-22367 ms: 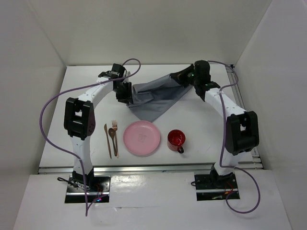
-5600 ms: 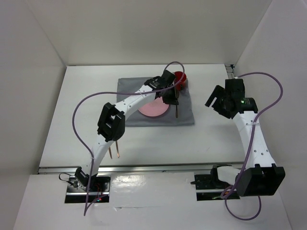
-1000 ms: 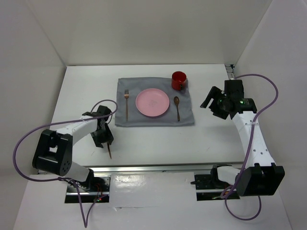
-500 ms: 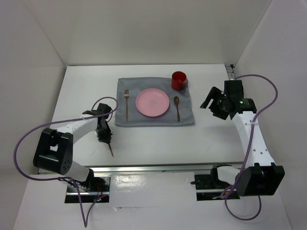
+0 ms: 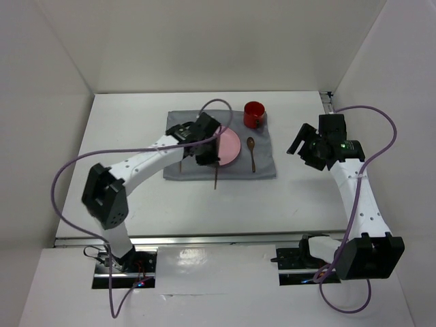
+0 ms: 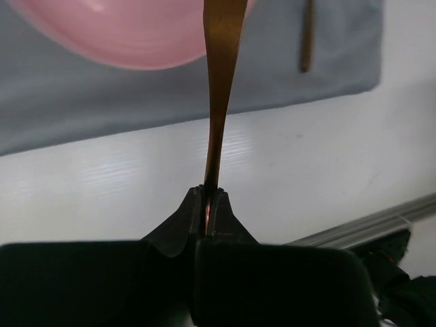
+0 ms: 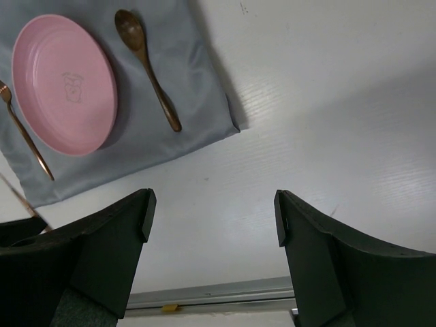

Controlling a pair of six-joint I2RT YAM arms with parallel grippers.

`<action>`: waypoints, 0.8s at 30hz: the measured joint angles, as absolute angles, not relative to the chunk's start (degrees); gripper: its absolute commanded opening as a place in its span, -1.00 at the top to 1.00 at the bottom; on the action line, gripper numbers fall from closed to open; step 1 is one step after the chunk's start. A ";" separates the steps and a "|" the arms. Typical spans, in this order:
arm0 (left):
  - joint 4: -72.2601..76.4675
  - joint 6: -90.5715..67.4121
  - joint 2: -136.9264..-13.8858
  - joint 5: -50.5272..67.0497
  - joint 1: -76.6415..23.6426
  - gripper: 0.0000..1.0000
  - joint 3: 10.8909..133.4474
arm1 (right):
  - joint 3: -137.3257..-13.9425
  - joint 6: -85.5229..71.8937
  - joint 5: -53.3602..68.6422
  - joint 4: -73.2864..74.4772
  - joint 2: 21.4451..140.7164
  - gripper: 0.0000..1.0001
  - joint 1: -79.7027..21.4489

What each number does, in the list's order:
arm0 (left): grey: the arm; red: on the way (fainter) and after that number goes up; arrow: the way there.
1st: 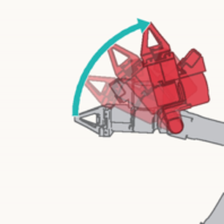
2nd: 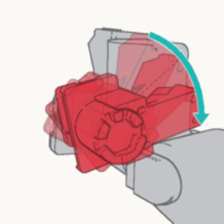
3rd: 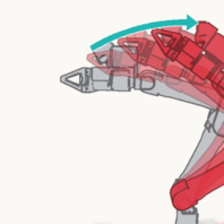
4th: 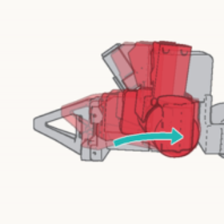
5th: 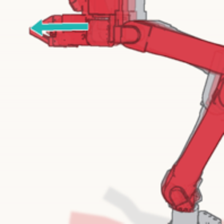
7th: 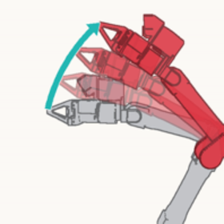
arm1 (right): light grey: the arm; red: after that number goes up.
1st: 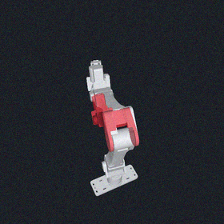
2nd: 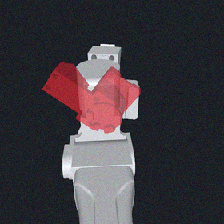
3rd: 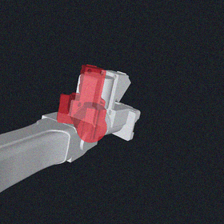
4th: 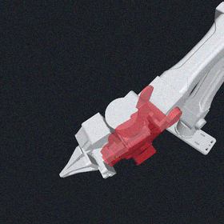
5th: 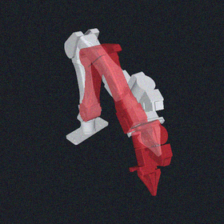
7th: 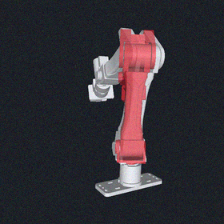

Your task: Set the dinner table for one person

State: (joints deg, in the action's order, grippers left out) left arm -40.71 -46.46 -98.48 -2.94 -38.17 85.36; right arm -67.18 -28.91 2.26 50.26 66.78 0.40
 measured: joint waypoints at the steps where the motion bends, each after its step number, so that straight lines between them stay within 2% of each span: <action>1: -40.38 -46.39 -101.67 -2.35 -39.27 1.00 89.08 | -67.18 -28.91 1.87 50.35 66.63 -0.65 0.40; 14: -42.78 -46.83 -136.40 4.54 -41.30 1.00 127.61 | -67.16 -28.86 -0.43 51.35 61.14 -0.65 0.36; 24: -41.80 -48.51 -142.30 4.36 -40.71 1.00 130.63 | -67.51 -27.99 -2.90 54.28 61.23 -0.65 0.36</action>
State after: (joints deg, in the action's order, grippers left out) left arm -41.80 -48.51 -142.30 4.36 -40.71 130.63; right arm -67.51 -27.99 -2.90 54.28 61.23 0.36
